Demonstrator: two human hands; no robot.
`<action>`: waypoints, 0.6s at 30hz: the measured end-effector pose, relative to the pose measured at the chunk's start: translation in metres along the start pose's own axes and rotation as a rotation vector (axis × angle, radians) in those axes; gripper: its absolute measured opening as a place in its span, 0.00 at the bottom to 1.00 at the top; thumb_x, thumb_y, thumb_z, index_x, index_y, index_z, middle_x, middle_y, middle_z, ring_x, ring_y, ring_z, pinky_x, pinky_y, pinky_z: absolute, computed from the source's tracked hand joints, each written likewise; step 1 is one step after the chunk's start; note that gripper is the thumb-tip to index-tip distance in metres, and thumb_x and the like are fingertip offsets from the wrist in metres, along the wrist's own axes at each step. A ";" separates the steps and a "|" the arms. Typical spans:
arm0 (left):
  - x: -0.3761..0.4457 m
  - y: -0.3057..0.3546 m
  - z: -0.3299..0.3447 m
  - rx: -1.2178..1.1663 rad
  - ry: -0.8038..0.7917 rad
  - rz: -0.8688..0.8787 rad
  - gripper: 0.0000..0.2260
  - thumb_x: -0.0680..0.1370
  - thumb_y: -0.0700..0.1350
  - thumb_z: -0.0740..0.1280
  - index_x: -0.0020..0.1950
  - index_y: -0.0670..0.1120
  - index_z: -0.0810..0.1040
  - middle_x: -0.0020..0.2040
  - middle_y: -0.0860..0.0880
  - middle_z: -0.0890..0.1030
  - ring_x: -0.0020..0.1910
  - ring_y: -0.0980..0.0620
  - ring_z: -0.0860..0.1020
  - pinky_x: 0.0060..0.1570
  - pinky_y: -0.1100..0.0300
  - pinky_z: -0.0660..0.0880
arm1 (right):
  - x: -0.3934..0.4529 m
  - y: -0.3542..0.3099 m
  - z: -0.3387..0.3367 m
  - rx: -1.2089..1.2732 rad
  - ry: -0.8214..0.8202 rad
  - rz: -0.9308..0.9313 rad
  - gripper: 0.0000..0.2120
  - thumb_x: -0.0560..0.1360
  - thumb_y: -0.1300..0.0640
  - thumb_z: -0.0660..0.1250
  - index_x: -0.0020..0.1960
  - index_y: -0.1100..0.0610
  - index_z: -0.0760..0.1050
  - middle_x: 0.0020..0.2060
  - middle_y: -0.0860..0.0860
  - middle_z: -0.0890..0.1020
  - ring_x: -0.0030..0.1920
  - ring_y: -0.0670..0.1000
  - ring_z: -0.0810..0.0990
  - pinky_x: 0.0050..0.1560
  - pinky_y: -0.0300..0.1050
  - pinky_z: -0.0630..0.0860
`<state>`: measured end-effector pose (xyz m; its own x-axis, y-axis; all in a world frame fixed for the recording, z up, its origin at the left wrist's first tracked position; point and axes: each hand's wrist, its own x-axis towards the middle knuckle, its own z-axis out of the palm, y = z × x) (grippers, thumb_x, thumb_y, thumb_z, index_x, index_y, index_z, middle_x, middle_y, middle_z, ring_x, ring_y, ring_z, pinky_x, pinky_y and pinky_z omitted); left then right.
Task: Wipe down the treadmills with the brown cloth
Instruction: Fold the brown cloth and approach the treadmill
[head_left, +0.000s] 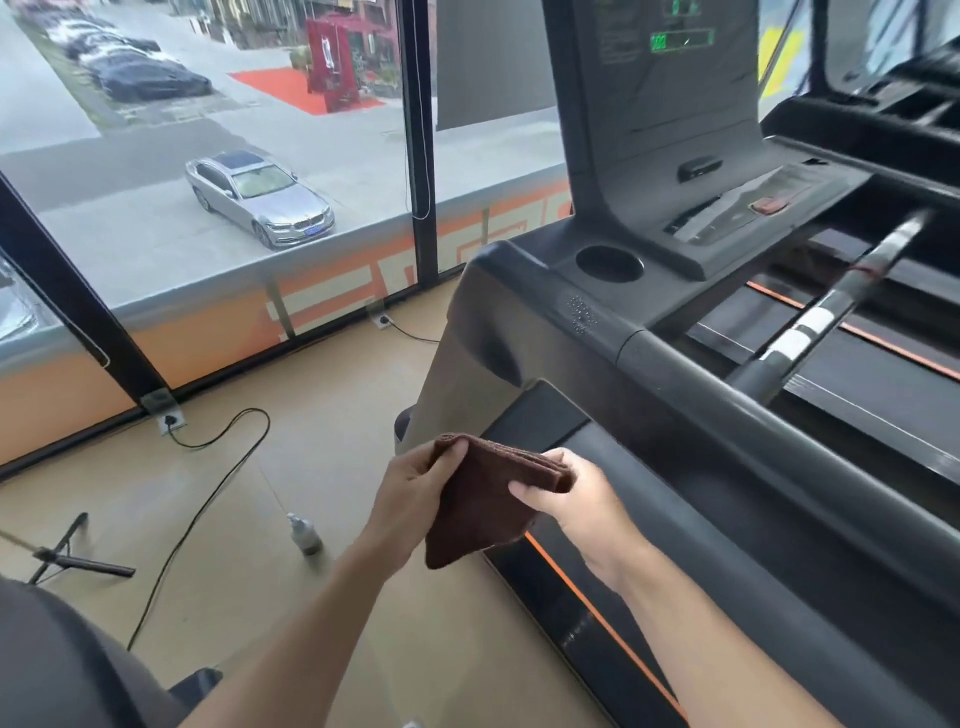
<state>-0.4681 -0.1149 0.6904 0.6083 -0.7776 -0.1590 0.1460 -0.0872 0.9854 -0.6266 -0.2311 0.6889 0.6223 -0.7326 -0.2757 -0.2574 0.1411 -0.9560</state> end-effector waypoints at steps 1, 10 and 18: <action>0.001 0.004 -0.003 0.007 -0.035 0.010 0.10 0.83 0.47 0.67 0.48 0.51 0.87 0.48 0.44 0.87 0.48 0.50 0.82 0.54 0.50 0.78 | -0.001 0.001 0.002 0.057 0.035 -0.036 0.08 0.76 0.62 0.76 0.53 0.58 0.78 0.47 0.53 0.87 0.47 0.48 0.84 0.43 0.34 0.77; 0.022 0.032 -0.013 0.815 -0.500 -0.042 0.16 0.74 0.56 0.76 0.39 0.46 0.77 0.32 0.52 0.76 0.32 0.56 0.73 0.34 0.64 0.67 | 0.001 -0.001 0.024 0.084 0.056 -0.163 0.12 0.70 0.59 0.80 0.53 0.52 0.86 0.47 0.53 0.88 0.48 0.49 0.86 0.49 0.37 0.78; 0.025 0.056 0.002 0.775 -0.636 0.024 0.12 0.81 0.53 0.68 0.48 0.44 0.83 0.40 0.47 0.84 0.35 0.59 0.79 0.39 0.64 0.75 | -0.008 0.052 0.002 0.091 -0.474 0.016 0.28 0.75 0.56 0.75 0.73 0.57 0.71 0.66 0.56 0.81 0.67 0.57 0.79 0.69 0.54 0.75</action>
<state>-0.4464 -0.1404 0.7415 0.0413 -0.9531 -0.2999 -0.5471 -0.2727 0.7914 -0.6436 -0.2164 0.6409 0.8927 -0.3483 -0.2860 -0.2175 0.2228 -0.9503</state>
